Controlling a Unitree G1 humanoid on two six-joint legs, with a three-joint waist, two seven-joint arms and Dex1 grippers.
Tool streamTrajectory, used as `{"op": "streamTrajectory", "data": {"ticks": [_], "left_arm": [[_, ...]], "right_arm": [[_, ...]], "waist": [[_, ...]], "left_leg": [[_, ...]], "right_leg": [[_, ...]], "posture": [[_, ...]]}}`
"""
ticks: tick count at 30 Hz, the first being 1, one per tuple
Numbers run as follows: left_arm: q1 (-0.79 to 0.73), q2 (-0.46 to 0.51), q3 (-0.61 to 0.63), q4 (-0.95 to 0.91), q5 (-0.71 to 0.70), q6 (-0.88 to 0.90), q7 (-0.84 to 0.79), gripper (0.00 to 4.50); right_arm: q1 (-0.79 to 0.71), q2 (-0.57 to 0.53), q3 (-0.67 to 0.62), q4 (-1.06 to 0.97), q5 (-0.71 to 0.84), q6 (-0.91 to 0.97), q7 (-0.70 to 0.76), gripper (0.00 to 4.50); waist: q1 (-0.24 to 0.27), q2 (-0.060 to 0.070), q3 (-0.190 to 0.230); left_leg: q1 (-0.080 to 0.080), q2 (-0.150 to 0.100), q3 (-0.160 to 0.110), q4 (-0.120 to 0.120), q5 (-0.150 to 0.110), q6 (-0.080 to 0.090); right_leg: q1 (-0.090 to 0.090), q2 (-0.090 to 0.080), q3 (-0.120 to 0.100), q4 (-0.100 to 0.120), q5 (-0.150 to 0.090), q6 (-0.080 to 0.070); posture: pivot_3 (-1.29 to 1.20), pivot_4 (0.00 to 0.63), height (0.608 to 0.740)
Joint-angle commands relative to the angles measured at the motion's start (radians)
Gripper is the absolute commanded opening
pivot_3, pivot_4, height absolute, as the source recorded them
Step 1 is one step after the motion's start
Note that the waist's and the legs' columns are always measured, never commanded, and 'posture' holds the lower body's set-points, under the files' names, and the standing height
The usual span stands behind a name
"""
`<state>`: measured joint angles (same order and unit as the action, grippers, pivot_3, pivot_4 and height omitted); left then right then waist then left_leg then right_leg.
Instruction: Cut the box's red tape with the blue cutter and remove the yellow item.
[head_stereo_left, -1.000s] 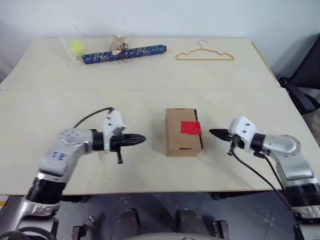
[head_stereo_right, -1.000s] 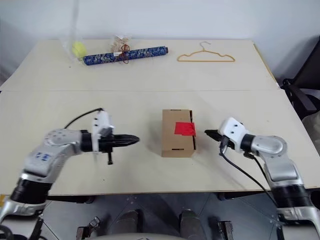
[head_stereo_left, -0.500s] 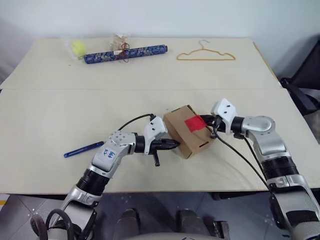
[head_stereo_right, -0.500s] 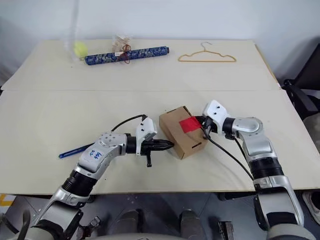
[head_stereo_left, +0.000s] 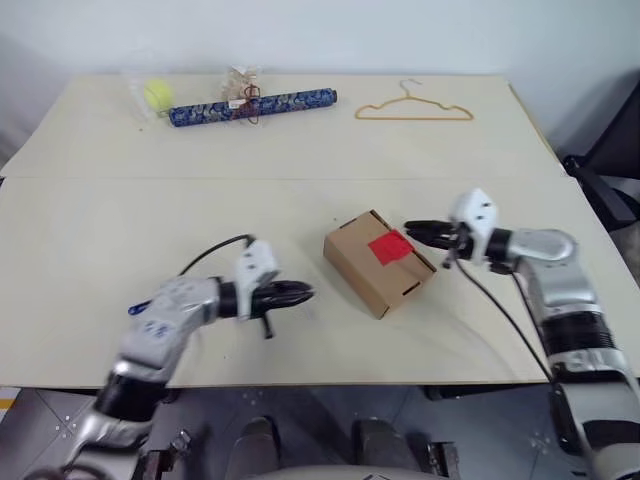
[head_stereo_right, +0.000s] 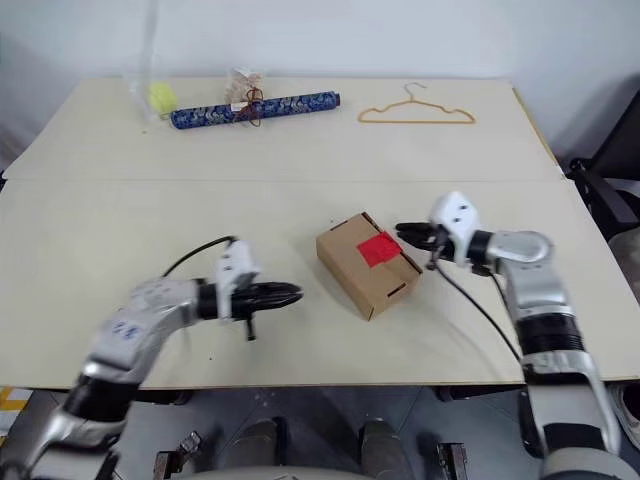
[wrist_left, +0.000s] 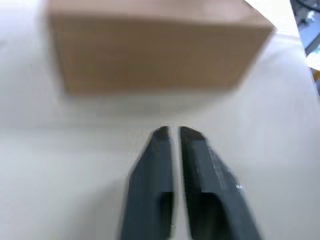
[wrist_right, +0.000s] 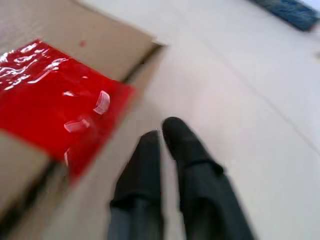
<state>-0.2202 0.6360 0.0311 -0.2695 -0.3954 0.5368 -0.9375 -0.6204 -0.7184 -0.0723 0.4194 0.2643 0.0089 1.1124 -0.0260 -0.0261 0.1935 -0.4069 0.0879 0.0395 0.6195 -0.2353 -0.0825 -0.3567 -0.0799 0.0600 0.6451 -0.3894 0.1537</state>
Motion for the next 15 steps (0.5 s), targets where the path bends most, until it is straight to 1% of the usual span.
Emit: {"op": "streamTrajectory", "data": {"ticks": [1, 2, 3, 4, 6, 8, 9, 10, 12, 15], "left_arm": [[0.105, 0.042, 0.238, -0.078, -0.098, -0.055, -0.012, 1.84], [0.134, 0.062, 0.315, -0.060, -0.108, -0.067, -0.005, 2.12], [0.151, 0.075, 0.364, -0.047, -0.113, -0.074, -0.002, 2.44], [0.182, 0.107, 0.448, 0.014, -0.108, -0.109, -0.021, 2.75], [0.251, 0.171, 0.587, 0.152, -0.096, -0.177, -0.086, 3.38], [0.323, 0.224, 0.668, 0.271, -0.096, -0.250, -0.177, 4.00], [0.355, 0.256, 0.686, 0.334, -0.081, -0.288, -0.218, 4.31], [0.385, 0.301, 0.706, 0.449, -0.051, -0.353, -0.260, 4.48], [0.405, 0.378, 0.728, 0.644, -0.008, -0.459, -0.314, 4.48], [0.377, 0.463, 0.704, 0.819, 0.013, -0.568, -0.380, 4.48]], "right_arm": [[0.090, -0.047, -0.143, -0.172, 0.222, 0.088, 0.130, 1.98], [0.132, -0.064, -0.168, -0.230, 0.266, 0.140, 0.142, 2.30], [0.161, -0.075, -0.183, -0.270, 0.291, 0.176, 0.145, 2.65], [0.218, -0.085, -0.193, -0.347, 0.325, 0.217, 0.150, 2.97], [0.333, -0.069, -0.209, -0.501, 0.395, 0.229, 0.178, 3.67], [0.413, -0.050, -0.210, -0.616, 0.445, 0.238, 0.186, 4.35], [0.437, -0.042, -0.206, -0.659, 0.466, 0.254, 0.173, 4.50], [0.461, -0.037, -0.187, -0.710, 0.484, 0.268, 0.173, 4.50], [0.489, -0.024, -0.153, -0.783, 0.503, 0.275, 0.180, 4.50], [0.483, 0.010, -0.123, -0.835, 0.501, 0.246, 0.172, 4.50]], "waist": [[0.001, 0.000, 0.000], [0.001, 0.000, 0.000], [0.000, 0.000, 0.000], [-0.001, 0.000, 0.000], [-0.004, 0.000, 0.000], [-0.014, 0.000, 0.000], [-0.017, 0.000, 0.000], [-0.018, 0.000, 0.000], [-0.017, -0.001, -0.001], [-0.014, -0.004, -0.001]], "left_leg": [[0.000, 0.000, 0.000, 0.000, 0.000, 0.000], [0.000, 0.000, 0.000, 0.001, -0.001, 0.001], [0.001, 0.001, 0.000, 0.001, -0.001, 0.001], [0.001, 0.001, 0.000, 0.002, -0.001, 0.001], [0.003, 0.001, 0.000, 0.002, -0.001, 0.001], [0.005, 0.001, 0.000, 0.000, -0.002, 0.001], [0.005, 0.001, 0.001, -0.001, -0.003, 0.003], [0.005, 0.001, 0.002, -0.002, -0.004, 0.003], [0.004, 0.001, 0.002, -0.002, -0.004, 0.004], [0.004, 0.002, 0.002, -0.005, -0.005, 0.004]], "right_leg": [[0.001, 0.000, 0.000, -0.001, 0.000, 0.000], [0.002, 0.000, 0.000, -0.002, 0.000, 0.000], [0.003, 0.000, 0.000, -0.002, 0.000, 0.000], [0.003, 0.000, 0.000, -0.002, 0.000, 0.000], [0.004, 0.000, 0.000, -0.002, 0.000, -0.001], [0.004, 0.001, 0.000, -0.002, -0.001, -0.002], [0.004, 0.001, 0.000, -0.002, -0.001, -0.002], [0.003, 0.000, 0.000, -0.002, -0.001, -0.003], [0.002, 0.000, 0.000, -0.002, -0.002, -0.003], [0.000, 0.000, -0.001, -0.001, -0.003, -0.005]], "posture": [[0.00, 0.150, 0.740], [0.00, 0.150, 0.740], [0.00, 0.150, 0.740], [0.00, 0.150, 0.740], [0.00, 0.150, 0.740], [0.00, 0.150, 0.740], [0.00, 0.150, 0.740], [0.00, 0.150, 0.740], [0.00, 0.150, 0.740], [0.00, 0.150, 0.740]]}}
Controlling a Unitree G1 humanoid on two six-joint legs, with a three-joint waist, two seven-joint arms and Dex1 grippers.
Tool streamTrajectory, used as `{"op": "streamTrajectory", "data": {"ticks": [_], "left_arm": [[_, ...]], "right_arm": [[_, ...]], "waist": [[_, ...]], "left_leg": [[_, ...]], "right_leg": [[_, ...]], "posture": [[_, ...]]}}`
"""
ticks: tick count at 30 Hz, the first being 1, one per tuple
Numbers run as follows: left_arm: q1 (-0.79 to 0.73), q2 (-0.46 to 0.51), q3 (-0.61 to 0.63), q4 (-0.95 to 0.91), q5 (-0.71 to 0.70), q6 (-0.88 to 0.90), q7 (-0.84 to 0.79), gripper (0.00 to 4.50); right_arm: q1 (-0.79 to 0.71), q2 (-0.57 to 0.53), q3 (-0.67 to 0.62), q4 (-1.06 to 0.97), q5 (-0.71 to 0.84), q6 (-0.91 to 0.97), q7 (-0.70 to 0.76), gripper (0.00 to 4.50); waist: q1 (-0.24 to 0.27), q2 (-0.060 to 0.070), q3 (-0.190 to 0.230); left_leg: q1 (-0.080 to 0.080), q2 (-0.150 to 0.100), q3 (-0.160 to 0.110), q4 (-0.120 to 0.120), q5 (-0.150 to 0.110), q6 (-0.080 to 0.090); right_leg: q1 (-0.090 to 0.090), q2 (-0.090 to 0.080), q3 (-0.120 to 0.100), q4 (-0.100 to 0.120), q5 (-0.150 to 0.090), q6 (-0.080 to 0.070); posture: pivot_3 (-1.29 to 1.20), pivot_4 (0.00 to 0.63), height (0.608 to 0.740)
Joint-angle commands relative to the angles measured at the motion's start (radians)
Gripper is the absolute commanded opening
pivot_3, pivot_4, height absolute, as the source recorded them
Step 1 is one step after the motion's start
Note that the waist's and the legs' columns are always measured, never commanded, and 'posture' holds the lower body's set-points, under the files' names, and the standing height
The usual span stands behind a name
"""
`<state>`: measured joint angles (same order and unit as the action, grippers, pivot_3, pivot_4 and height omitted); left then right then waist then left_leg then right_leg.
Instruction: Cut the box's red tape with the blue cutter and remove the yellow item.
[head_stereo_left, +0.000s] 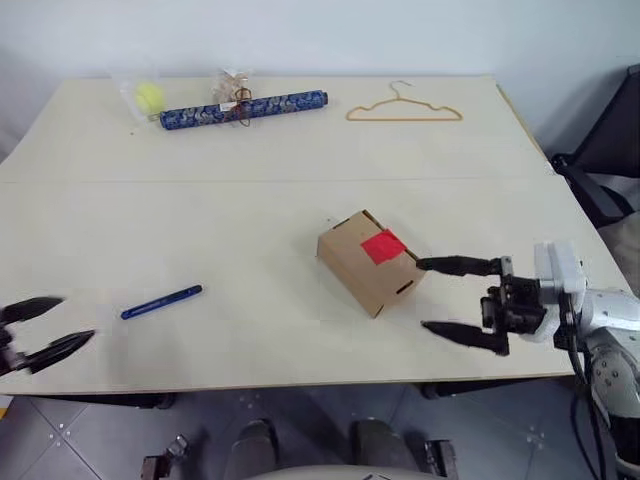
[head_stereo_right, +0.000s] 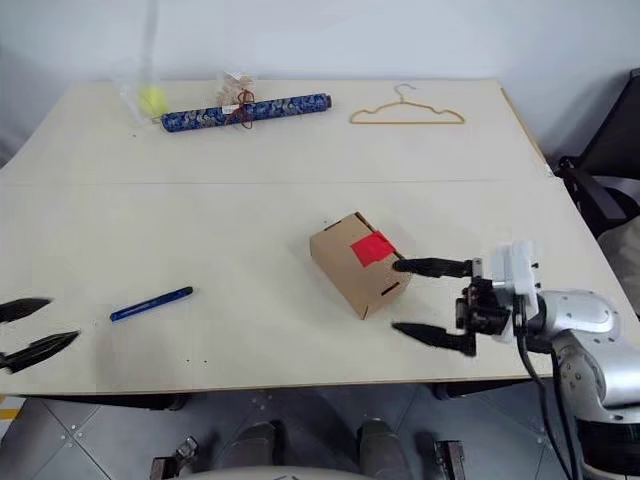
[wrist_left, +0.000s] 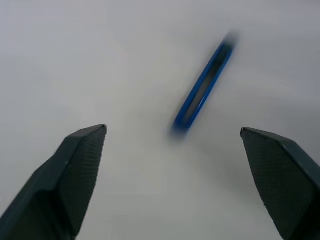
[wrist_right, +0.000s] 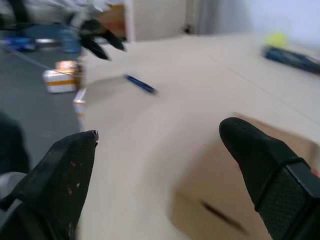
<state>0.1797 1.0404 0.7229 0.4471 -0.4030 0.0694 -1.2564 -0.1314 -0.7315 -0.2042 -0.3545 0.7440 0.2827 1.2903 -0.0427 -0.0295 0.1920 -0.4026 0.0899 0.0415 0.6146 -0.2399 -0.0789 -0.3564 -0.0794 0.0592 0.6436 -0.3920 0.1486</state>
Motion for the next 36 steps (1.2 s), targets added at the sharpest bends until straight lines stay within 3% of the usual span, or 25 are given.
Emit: {"op": "streamTrajectory", "data": {"ticks": [1, 10, 17, 27, 31, 36], "left_arm": [[-0.038, 0.078, -0.003, 0.142, 0.026, -0.125, -0.083, 4.48], [-0.242, 0.150, -0.135, 0.351, 0.063, -0.275, -0.174, 4.48], [-0.423, 0.023, -0.342, 0.251, 0.092, -0.251, -0.181, 4.48], [-0.587, -0.060, -0.542, 0.353, 0.208, -0.300, -0.173, 4.48], [-0.599, -0.061, -0.580, 0.354, 0.224, -0.285, -0.185, 3.64], [-0.583, -0.067, -0.592, 0.367, 0.239, -0.295, -0.155, 2.14]], "right_arm": [[-0.012, 0.030, 0.015, -0.069, 0.016, -0.042, -0.002, 4.50], [0.006, -0.006, -0.020, -0.097, -0.009, -0.085, -0.008, 4.50], [0.039, -0.021, -0.015, -0.109, -0.023, -0.089, -0.023, 4.50], [0.023, -0.033, -0.008, -0.127, -0.010, -0.056, -0.054, 4.50], [0.015, -0.028, -0.002, -0.135, -0.009, -0.050, -0.076, 4.50], [0.016, -0.026, -0.005, -0.142, -0.008, -0.045, -0.087, 4.50]], "waist": [[0.010, -0.001, 0.000], [0.015, -0.002, 0.000], [0.016, -0.001, 0.000], [0.013, -0.002, 0.000], [0.016, -0.001, 0.000], [0.016, -0.001, 0.000]], "left_leg": [[0.000, 0.000, 0.000, 0.000, -0.001, 0.000], [-0.001, 0.002, 0.002, 0.000, -0.002, 0.000], [-0.001, 0.002, 0.004, 0.001, -0.002, 0.000], [-0.001, 0.009, 0.005, 0.009, -0.002, -0.003], [-0.002, 0.009, 0.005, 0.012, -0.002, -0.003], [-0.001, 0.009, 0.006, 0.014, -0.004, -0.002]], "right_leg": [[0.000, 0.000, 0.000, 0.000, 0.000, 0.000], [-0.002, 0.001, -0.001, 0.002, 0.000, -0.001], [-0.003, 0.002, 0.000, 0.003, 0.000, 0.000], [-0.004, 0.008, 0.002, 0.007, 0.000, 0.000], [-0.003, 0.008, 0.002, 0.008, 0.000, 0.000], [-0.003, 0.007, 0.002, 0.009, 0.000, 0.000]], "posture": [[0.00, 0.150, 0.740], [0.00, 0.150, 0.740], [0.00, 0.150, 0.740], [0.00, 0.150, 0.740], [0.00, 0.150, 0.740], [0.00, 0.150, 0.740]]}}
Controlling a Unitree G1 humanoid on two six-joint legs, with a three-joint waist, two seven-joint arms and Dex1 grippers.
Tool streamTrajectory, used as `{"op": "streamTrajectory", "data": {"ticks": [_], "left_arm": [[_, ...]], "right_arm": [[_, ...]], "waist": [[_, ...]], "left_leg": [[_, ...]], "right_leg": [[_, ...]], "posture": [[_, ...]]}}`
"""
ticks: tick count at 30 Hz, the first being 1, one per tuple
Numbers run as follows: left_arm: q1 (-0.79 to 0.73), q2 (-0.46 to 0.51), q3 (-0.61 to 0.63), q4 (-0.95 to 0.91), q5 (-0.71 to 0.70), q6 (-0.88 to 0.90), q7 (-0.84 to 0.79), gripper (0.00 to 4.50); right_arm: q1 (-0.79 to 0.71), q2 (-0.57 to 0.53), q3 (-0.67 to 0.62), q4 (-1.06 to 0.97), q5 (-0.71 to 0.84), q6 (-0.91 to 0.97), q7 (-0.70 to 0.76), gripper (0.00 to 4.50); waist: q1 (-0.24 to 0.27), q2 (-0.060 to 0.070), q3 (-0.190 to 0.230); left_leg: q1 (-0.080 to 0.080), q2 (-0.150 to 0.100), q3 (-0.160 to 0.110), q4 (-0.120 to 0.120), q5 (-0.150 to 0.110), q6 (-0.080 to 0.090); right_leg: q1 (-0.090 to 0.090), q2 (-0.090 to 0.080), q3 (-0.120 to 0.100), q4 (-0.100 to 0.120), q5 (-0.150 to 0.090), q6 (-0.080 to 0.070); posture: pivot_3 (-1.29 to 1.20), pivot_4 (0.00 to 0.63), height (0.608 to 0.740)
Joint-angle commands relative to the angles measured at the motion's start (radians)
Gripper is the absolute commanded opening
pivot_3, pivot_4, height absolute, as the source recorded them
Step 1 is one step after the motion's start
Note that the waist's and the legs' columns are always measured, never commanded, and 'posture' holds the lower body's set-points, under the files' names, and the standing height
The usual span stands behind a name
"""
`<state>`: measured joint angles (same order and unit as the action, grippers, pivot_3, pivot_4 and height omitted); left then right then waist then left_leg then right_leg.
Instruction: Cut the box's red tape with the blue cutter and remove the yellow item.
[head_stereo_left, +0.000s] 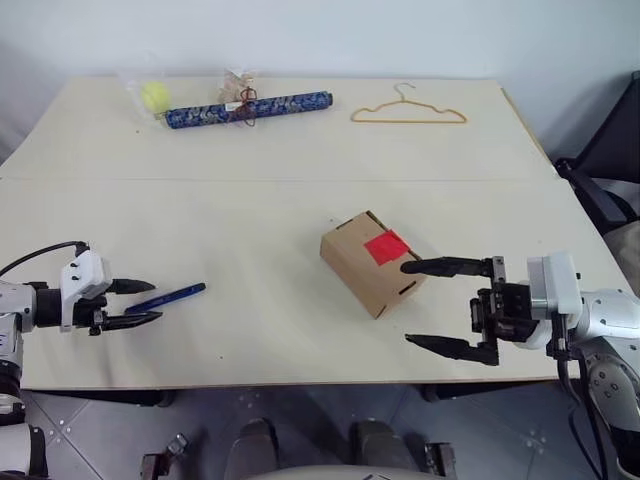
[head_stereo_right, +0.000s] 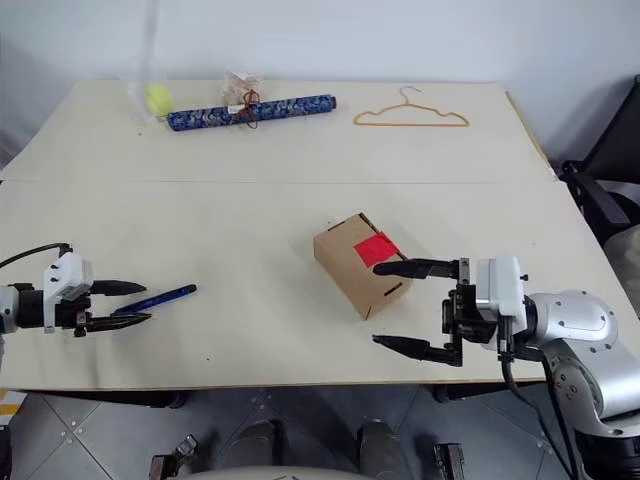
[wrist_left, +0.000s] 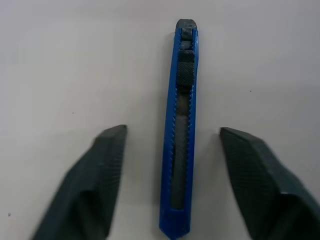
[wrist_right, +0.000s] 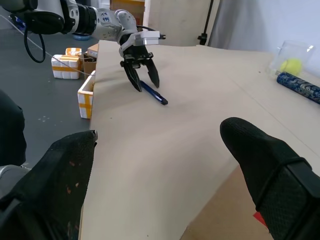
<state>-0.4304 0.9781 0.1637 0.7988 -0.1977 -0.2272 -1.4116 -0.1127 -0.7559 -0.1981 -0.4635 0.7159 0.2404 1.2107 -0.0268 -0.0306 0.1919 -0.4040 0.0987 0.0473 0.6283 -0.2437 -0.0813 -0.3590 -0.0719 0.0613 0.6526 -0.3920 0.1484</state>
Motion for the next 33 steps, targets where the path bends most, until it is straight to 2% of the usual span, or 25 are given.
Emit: {"op": "streamTrajectory", "data": {"ticks": [1, 3, 9, 13, 17, 21, 24, 28, 31, 33], "left_arm": [[0.034, -0.009, -0.035, 0.010, 0.033, 0.003, 0.001, 1.83], [0.047, -0.019, -0.042, 0.000, 0.037, 0.001, 0.017, 1.24], [0.076, -0.044, -0.052, -0.036, 0.037, -0.012, 0.043, 1.24], [0.102, -0.053, -0.043, -0.068, 0.020, -0.017, 0.046, 0.45], [0.122, -0.067, -0.024, -0.164, -0.014, 0.021, 0.064, 0.45], [0.163, -0.074, -0.031, -0.338, -0.042, 0.054, 0.048, 0.45], [0.214, -0.076, -0.065, -0.553, -0.078, 0.134, 0.035, 0.45], [0.229, -0.100, -0.228, -0.897, -0.022, 0.300, 0.080, 0.45], [0.159, -0.182, -0.347, -1.027, 0.056, 0.499, 0.203, 0.45], [0.111, -0.233, -0.423, -1.092, 0.079, 0.610, 0.238, 0.45]], "right_arm": [[-0.003, -0.002, -0.011, -0.035, 0.021, -0.002, -0.010, 4.50], [-0.004, -0.002, -0.011, -0.039, 0.022, 0.000, -0.015, 4.50], [-0.029, -0.005, 0.004, -0.047, 0.029, 0.019, -0.032, 4.50], [-0.055, -0.005, 0.016, -0.049, 0.032, 0.037, -0.045, 4.50], [-0.063, -0.008, 0.016, -0.054, 0.037, 0.052, -0.059, 4.50], [-0.062, -0.006, 0.015, -0.070, 0.059, 0.088, -0.096, 4.50], [-0.036, -0.022, 0.022, -0.091, 0.064, 0.102, -0.076, 4.50], [0.031, -0.065, 0.042, -0.123, 0.061, 0.135, -0.039, 4.50], [0.073, -0.096, 0.069, -0.113, -0.019, 0.139, -0.056, 3.89], [0.094, -0.116, 0.100, -0.095, -0.078, 0.137, -0.063, 3.21]], "waist": [[0.000, 0.001, 0.000], [-0.001, 0.002, -0.001], [0.000, 0.010, -0.005], [0.002, 0.011, -0.006], [0.002, 0.011, -0.006], [0.007, 0.011, -0.006], [0.007, 0.011, -0.006], [0.013, 0.010, -0.006], [0.021, 0.009, -0.005], [0.024, 0.009, -0.005]], "left_leg": [[0.000, 0.000, 0.000, 0.000, 0.000, 0.000], [0.000, 0.000, 0.000, 0.000, 0.000, 0.000], [0.002, 0.000, 0.001, 0.000, 0.000, 0.000], [0.002, 0.000, 0.001, 0.001, -0.001, 0.001], [0.002, 0.000, 0.002, 0.001, -0.001, 0.002], [0.002, 0.000, 0.001, 0.001, -0.001, 0.003], [0.001, 0.000, 0.001, 0.001, -0.001, 0.003], [0.000, 0.000, 0.001, 0.000, -0.002, 0.002], [0.000, 0.000, 0.001, 0.002, -0.002, 0.002], [0.000, 0.000, 0.001, 0.003, -0.002, 0.002]], "right_leg": [[0.000, 0.000, 0.000, 0.000, 0.000, 0.000], [0.000, 0.000, 0.000, 0.000, 0.000, 0.000], [0.000, 0.000, 0.001, 0.001, 0.000, 0.000], [0.001, 0.000, 0.002, 0.001, 0.000, 0.000], [0.001, 0.000, 0.002, 0.001, 0.000, 0.000], [0.001, 0.000, 0.002, 0.001, 0.000, 0.000], [0.001, 0.000, 0.002, 0.000, 0.000, 0.000], [0.001, 0.000, 0.002, -0.001, 0.000, 0.000], [0.001, 0.001, 0.004, -0.001, 0.000, 0.001], [0.001, 0.002, 0.006, -0.001, 0.001, 0.001]], "posture": [[0.00, 0.150, 0.740], [0.00, 0.150, 0.740], [0.00, 0.150, 0.740], [0.00, 0.150, 0.740], [0.00, 0.150, 0.740], [0.00, 0.150, 0.740], [0.00, 0.150, 0.740], [0.00, 0.150, 0.740], [0.00, 0.150, 0.740], [0.00, 0.150, 0.740]]}}
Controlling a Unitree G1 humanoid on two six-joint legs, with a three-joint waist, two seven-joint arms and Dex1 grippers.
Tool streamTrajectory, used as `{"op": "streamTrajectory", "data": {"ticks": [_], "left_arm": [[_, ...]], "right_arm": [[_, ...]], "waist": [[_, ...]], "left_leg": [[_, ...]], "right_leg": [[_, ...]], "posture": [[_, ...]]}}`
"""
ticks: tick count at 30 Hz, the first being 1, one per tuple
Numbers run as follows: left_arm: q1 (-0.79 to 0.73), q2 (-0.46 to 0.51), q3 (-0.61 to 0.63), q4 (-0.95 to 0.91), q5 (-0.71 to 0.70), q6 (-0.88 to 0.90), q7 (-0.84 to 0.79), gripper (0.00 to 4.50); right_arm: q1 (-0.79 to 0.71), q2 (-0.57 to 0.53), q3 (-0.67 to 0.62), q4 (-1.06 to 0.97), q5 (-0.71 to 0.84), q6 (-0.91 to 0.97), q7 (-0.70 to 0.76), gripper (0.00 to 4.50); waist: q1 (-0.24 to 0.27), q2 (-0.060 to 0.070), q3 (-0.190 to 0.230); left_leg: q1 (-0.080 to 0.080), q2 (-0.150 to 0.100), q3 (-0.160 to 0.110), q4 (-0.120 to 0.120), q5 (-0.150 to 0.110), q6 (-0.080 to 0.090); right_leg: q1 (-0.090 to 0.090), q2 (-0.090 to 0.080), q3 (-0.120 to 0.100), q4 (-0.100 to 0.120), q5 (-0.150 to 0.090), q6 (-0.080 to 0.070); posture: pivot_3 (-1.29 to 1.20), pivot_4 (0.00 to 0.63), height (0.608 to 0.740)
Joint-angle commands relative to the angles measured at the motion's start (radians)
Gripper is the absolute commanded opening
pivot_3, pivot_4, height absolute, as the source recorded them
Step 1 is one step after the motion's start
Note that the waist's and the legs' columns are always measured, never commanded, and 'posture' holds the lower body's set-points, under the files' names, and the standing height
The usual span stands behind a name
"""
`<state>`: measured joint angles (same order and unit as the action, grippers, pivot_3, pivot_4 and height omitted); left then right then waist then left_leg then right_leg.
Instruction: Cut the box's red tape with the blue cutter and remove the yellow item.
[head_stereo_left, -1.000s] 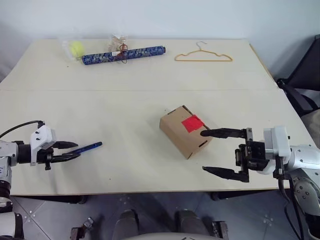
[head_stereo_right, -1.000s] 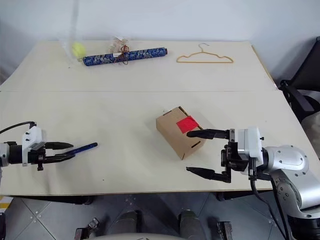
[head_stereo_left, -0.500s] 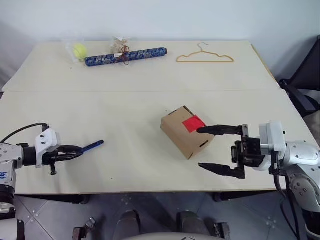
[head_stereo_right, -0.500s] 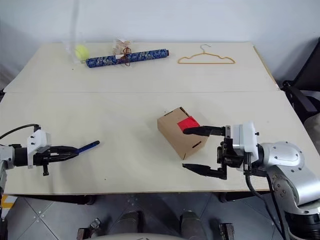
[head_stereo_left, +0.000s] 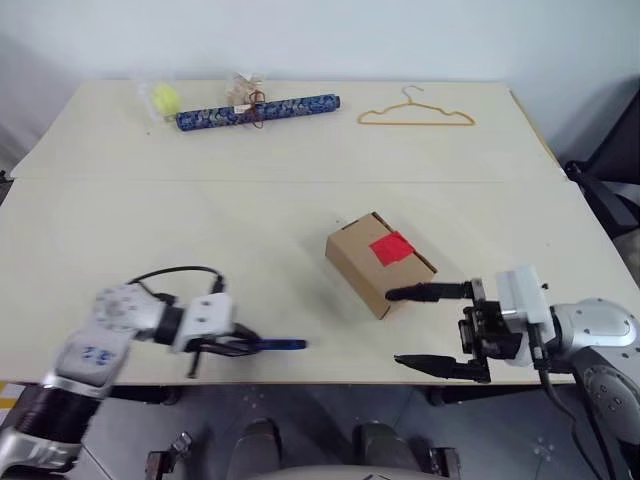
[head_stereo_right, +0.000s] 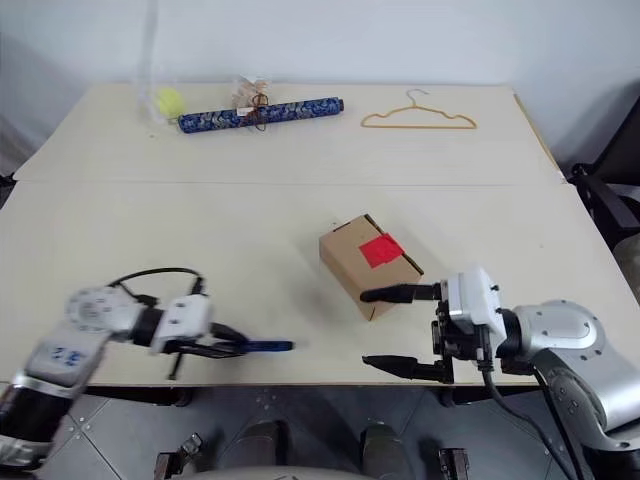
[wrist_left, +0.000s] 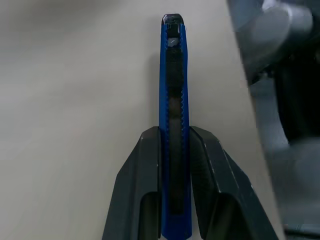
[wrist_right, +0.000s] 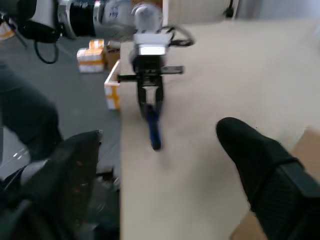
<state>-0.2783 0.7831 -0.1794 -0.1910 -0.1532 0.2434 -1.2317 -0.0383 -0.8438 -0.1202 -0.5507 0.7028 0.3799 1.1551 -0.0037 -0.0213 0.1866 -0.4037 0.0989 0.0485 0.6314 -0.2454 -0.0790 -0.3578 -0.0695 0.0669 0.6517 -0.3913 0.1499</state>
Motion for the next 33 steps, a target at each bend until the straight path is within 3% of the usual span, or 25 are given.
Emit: {"op": "streamTrajectory", "data": {"ticks": [1, 9, 18, 26, 33], "left_arm": [[-0.061, -0.060, -0.113, -0.132, 0.039, 0.199, 0.074, 0.45], [-0.165, -0.149, -0.320, -0.205, 0.134, 0.460, 0.170, 0.45], [-0.227, -0.214, -0.425, -0.213, 0.170, 0.573, 0.251, 0.45], [-0.239, -0.221, -0.454, -0.227, 0.169, 0.593, 0.259, 0.45], [-0.246, -0.244, -0.468, -0.228, 0.165, 0.606, 0.276, 0.45]], "right_arm": [[0.022, -0.036, 0.039, 0.000, -0.097, -0.008, -0.014, 2.87], [-0.007, -0.017, 0.191, 0.036, -0.252, 0.013, -0.079, 0.01], [-0.124, 0.043, 0.363, 0.155, -0.418, 0.020, -0.119, 0.01], [-0.162, 0.090, 0.392, 0.188, -0.433, 0.054, -0.125, 0.01], [-0.196, 0.154, 0.449, 0.198, -0.450, 0.083, -0.139, 0.01]], "waist": [[0.002, 0.000, 0.000], [0.002, 0.000, 0.000], [0.025, -0.001, 0.000], [0.027, -0.001, -0.001], [0.026, -0.002, -0.001]], "left_leg": [[0.000, 0.000, 0.000, 0.000, 0.000, 0.000], [0.001, 0.000, 0.001, 0.000, 0.002, -0.003], [0.001, -0.002, 0.002, 0.005, 0.000, -0.001], [0.005, -0.002, 0.002, 0.009, -0.003, 0.005], [0.014, -0.001, 0.004, 0.007, -0.006, 0.008]], "right_leg": [[0.000, 0.000, 0.001, 0.000, 0.000, 0.000], [-0.001, 0.002, 0.006, -0.001, 0.001, 0.001], [0.004, 0.001, 0.008, -0.007, 0.004, 0.003], [0.011, 0.001, 0.008, -0.011, 0.006, 0.003], [0.022, 0.001, 0.009, -0.016, 0.003, -0.008]], "posture": [[0.00, 0.150, 0.740], [0.00, 0.150, 0.740], [0.00, 0.150, 0.740], [0.00, 0.150, 0.740], [0.00, 0.150, 0.740]]}}
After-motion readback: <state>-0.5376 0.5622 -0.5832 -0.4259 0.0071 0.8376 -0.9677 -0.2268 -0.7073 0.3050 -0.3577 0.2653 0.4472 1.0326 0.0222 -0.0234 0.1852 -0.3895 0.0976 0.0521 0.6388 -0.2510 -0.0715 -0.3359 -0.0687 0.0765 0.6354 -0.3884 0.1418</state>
